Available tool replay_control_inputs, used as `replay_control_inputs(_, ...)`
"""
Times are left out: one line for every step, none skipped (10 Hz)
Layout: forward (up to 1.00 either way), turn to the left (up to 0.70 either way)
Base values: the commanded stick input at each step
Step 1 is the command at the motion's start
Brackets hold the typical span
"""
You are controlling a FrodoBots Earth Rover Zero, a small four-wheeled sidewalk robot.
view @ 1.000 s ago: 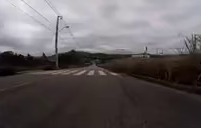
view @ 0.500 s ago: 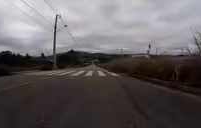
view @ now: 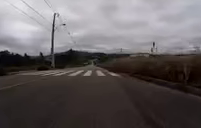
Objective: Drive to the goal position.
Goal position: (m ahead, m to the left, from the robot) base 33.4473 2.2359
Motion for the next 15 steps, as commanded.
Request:
replay_control_inputs(0.70, 0.00)
replay_control_inputs(0.70, 0.00)
replay_control_inputs(0.70, 0.00)
replay_control_inputs(0.70, 0.00)
replay_control_inputs(0.70, 0.00)
replay_control_inputs(0.70, 0.00)
replay_control_inputs(0.70, 0.00)
replay_control_inputs(0.70, 0.00)
replay_control_inputs(0.70, 0.00)
replay_control_inputs(0.70, 0.00)
replay_control_inputs(0.70, 0.00)
replay_control_inputs(0.70, 0.12)
replay_control_inputs(0.70, 0.14)
replay_control_inputs(0.70, 0.14)
replay_control_inputs(0.70, 0.14)
